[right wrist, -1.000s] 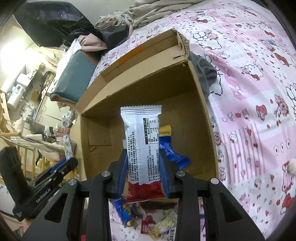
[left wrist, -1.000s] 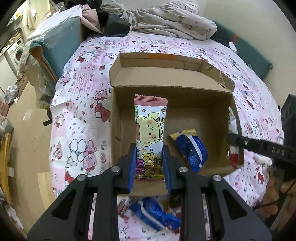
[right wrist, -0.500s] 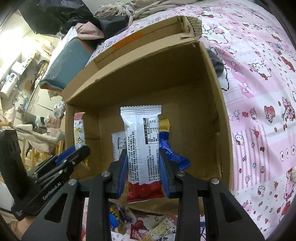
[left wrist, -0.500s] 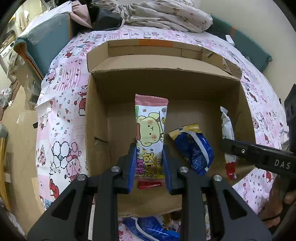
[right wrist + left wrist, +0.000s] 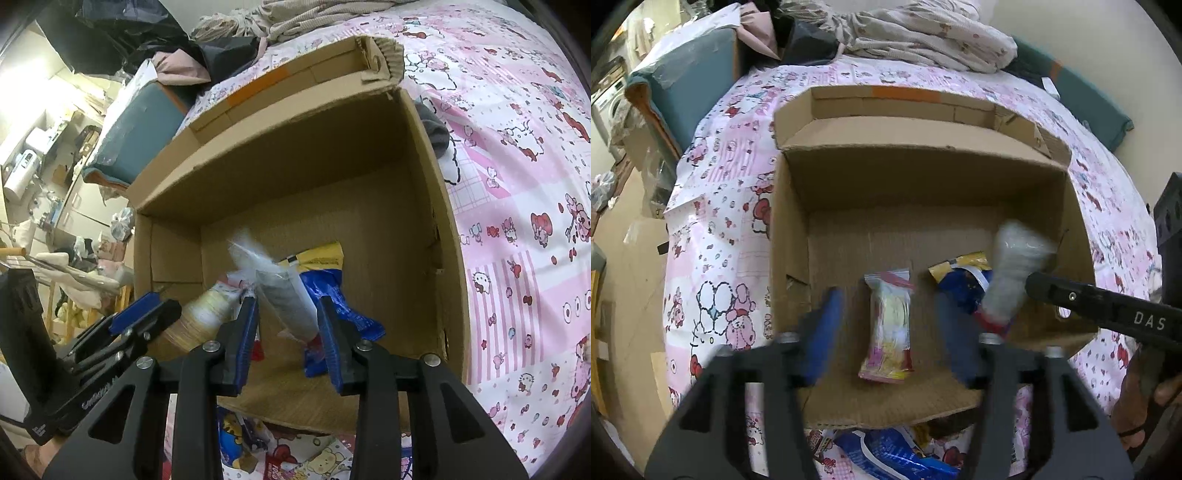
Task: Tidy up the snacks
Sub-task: 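Lower both held snacks into the box and open both tools, then grasp white bar with left tool while right tool grasps purple-blue bar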
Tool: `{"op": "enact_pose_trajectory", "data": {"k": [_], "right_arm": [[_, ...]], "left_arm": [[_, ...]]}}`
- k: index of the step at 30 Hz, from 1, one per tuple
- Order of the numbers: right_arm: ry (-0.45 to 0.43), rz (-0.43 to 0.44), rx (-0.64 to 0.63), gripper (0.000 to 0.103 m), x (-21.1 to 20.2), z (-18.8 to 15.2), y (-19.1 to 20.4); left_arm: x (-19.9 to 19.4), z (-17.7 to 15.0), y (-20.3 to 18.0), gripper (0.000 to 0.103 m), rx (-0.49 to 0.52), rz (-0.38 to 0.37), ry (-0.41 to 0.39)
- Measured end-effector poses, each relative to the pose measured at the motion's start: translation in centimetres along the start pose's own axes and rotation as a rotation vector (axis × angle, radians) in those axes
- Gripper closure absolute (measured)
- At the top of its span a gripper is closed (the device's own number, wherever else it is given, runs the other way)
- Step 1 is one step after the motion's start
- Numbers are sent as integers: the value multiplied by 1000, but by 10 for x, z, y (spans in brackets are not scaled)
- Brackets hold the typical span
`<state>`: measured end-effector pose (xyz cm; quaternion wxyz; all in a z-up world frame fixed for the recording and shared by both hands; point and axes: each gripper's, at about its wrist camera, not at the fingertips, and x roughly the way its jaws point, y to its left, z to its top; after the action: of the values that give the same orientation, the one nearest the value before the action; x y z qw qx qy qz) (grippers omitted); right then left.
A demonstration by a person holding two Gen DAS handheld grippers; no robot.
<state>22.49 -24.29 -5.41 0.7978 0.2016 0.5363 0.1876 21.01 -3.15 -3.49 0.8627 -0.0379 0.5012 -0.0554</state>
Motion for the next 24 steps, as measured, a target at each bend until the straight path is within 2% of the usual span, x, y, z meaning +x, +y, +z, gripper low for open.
{"op": "enact_pose_trajectory", "data": {"k": [1, 2, 5, 11, 16, 24], "right_arm": [[-6, 0, -3, 52, -2, 0, 1], [-22, -13, -12, 51, -5, 1, 2], [-20, -2, -15, 51, -8, 1, 3], [-33, -1, -20, 51, -19, -4, 4], [-47, -5, -19, 51, -31, -11, 5], [-55, -17, 0, 51, -50, -29, -1]], "left_arm": [[-2, -1, 1, 30, 0, 1, -8], [-2, -1, 0, 28, 8, 7, -5], [-2, -3, -1, 28, 31, 8, 8], [-11, -7, 4, 28, 11, -11, -7], [-26, -11, 6, 28, 18, 2, -30], [-45, -28, 26, 28, -33, 11, -34]]}}
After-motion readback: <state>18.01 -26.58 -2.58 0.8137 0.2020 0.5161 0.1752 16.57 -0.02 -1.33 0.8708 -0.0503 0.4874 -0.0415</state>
